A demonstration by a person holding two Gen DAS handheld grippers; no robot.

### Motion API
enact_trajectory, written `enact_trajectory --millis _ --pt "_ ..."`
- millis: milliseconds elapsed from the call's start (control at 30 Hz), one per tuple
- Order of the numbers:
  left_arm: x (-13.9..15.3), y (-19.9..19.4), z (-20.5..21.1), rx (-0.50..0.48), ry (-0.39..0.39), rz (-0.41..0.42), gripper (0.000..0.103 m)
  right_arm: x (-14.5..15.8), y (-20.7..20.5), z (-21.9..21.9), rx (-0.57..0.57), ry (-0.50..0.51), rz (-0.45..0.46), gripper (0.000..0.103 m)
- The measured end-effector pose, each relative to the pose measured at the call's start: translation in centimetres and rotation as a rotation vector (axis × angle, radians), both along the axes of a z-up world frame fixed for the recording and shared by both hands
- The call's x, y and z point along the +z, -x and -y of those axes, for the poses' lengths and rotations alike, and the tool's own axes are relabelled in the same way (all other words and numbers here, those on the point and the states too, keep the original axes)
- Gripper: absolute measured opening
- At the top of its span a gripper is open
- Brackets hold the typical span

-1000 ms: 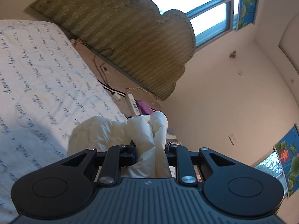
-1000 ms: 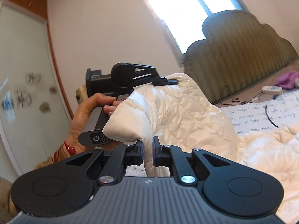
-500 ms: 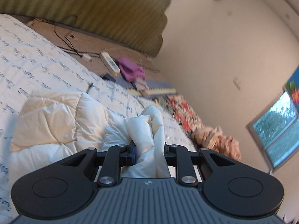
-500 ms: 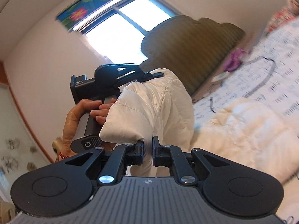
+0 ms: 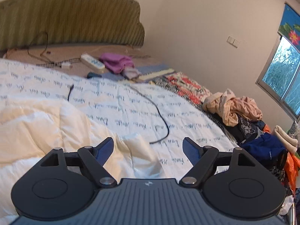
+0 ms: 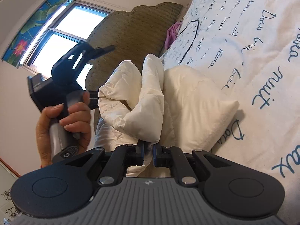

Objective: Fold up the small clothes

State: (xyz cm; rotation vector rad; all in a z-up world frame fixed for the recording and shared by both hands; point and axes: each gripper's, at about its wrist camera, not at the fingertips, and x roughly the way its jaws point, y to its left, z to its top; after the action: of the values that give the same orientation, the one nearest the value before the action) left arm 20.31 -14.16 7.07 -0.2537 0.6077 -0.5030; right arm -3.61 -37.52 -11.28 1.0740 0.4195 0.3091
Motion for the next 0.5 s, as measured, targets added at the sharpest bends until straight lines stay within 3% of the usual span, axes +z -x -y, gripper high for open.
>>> enact_trajectory --millis 100,167,333,400,500 --pt "2.0 1.3 -1.8 0.033 0.027 0.084 0.09 -0.4 0.0 0.0 -0.013 -0.005 -0.011 0.012" --pt "3.1 2.2 -3.2 0.061 0.008 0.133 0.093 -0.4 0.1 0.2 -0.01 -0.007 -0.018 0.02" --pt "2.5 4.9 -6.9 0.203 -0.176 0.227 0.098 1.4 0.5 0.0 -0.027 0.108 0.0 0.047" --pt "1.5 5.6 -7.8 0.238 -0.231 0.232 0.098 2.4 0.2 0.0 -0.038 0.158 0.0 0.061" --pt "-0.3 5.7 -8.2 0.237 -0.284 0.207 0.098 4.8 -0.4 -0.1 -0.046 0.253 0.036 0.071"
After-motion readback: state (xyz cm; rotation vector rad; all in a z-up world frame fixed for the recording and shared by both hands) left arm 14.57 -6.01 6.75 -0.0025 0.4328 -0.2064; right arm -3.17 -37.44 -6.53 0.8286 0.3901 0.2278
